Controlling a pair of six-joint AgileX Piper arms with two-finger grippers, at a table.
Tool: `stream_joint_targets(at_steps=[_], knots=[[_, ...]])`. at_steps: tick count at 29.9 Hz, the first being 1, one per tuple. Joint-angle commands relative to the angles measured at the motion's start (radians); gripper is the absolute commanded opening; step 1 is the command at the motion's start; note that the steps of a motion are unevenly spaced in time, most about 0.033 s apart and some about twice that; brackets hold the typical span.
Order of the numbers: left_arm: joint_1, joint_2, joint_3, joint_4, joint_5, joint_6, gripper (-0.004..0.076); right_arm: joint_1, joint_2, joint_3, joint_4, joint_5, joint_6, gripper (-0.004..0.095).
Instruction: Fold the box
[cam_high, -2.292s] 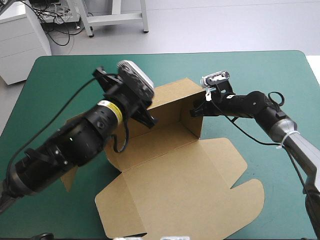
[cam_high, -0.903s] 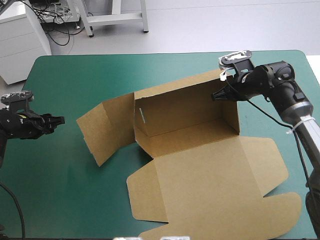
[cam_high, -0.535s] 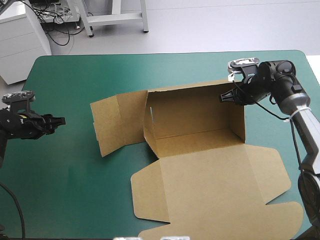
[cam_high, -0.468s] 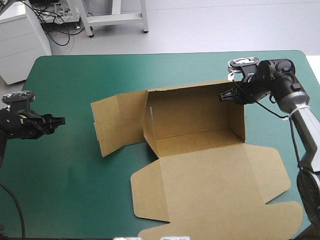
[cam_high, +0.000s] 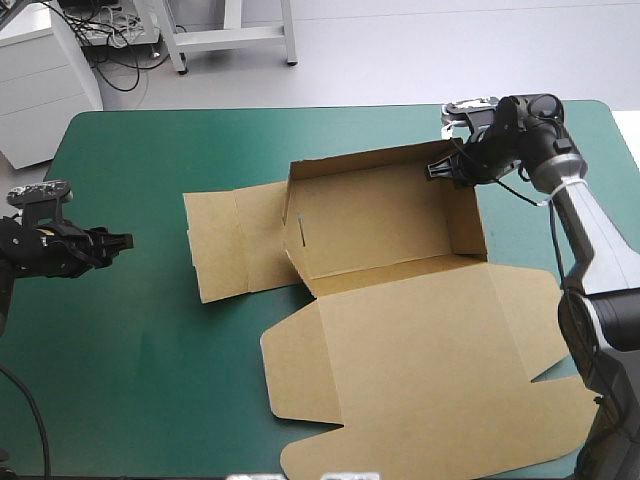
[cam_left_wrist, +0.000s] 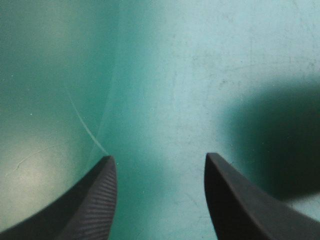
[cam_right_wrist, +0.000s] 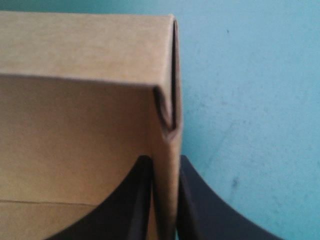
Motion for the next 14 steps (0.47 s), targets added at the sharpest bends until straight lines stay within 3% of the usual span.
stream_joint_targets(at_steps=[1,9,14], knots=[[-0.002,-0.032,-0.028,-0.028,-0.032,0.008,0.0386,-0.005,0.000,-0.086,0.013,-0.047,-0.008,0.0304],[-0.002,-0.032,-0.028,-0.026,-0.017,0.011,0.0386,-0.005,0.088,-0.156,0.009,-0.091,-0.030,0.0673],[-0.002,-0.032,-0.028,-0.026,-0.011,0.012,0.0386,-0.006,0.091,-0.192,0.007,-0.055,-0.036,0.0798]])
